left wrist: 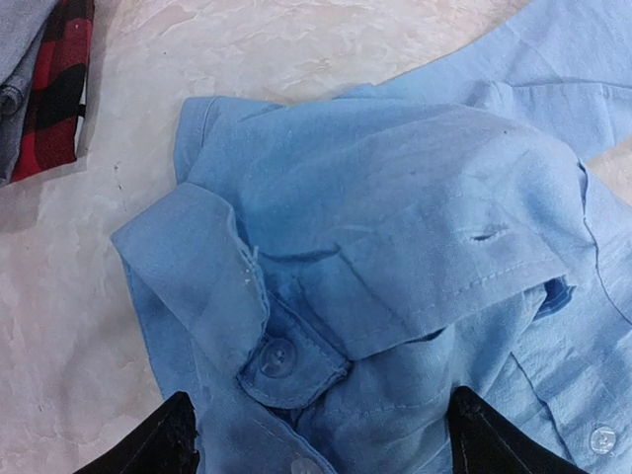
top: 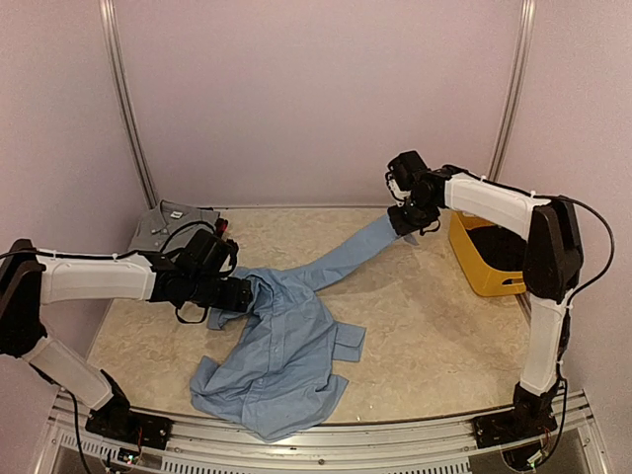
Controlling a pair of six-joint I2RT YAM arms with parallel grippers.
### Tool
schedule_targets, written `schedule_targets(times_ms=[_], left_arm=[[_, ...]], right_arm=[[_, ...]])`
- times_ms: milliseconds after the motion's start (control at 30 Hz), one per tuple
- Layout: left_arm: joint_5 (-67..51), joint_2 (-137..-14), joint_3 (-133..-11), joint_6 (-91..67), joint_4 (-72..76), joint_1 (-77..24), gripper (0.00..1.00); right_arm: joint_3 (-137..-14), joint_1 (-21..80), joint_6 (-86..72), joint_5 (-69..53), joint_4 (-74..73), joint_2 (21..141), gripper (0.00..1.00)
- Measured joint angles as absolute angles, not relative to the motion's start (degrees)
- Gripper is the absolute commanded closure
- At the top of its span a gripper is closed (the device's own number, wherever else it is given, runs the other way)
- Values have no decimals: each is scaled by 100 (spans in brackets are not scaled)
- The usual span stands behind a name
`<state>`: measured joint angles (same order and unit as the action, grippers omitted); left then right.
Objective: Fold and stack the long sleeve shirts
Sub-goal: Flatten out the crumpled shirt at the center of the board.
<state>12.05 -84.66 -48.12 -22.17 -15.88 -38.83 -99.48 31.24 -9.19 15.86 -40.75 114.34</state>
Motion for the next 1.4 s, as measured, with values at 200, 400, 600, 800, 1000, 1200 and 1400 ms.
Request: schedule_targets(times_ms=[200,400,600,800,1000,1200,1400], left_arm=[[1234,-8602,-4812,-2281,-1634,-3905,57],[956,-8755,-4831,-2239,-1612,-3909,92],[449,-8689,-5118,-2235,-1566,-3909,100],[-185,-8252,-5782,-2576,-1461,-3837,100],[-681,-8117,-6580,-2982,-1203,-3583,100],[-886,-8342,-6823,-3151,-1122,-3280,100],[-926,-8556,-6921,-3166,-1179,-3052,100]], right_arm=[[-9972,2753,-862,2418,-4110,11308,22],[-8801,3837,-871,1409,-3647,10755,20],[-7782,4536,-1175,-191,-2969,10160,18],[-6980,5006,-1507,-939,-2259,9609,16],[-6567,5972,-1813,-1337,-1391,9400,15],[-6464,6510,-2003,-1468,-1146,9793,16],[-6475,6816,-2003,-1396,-1402,10331,28]])
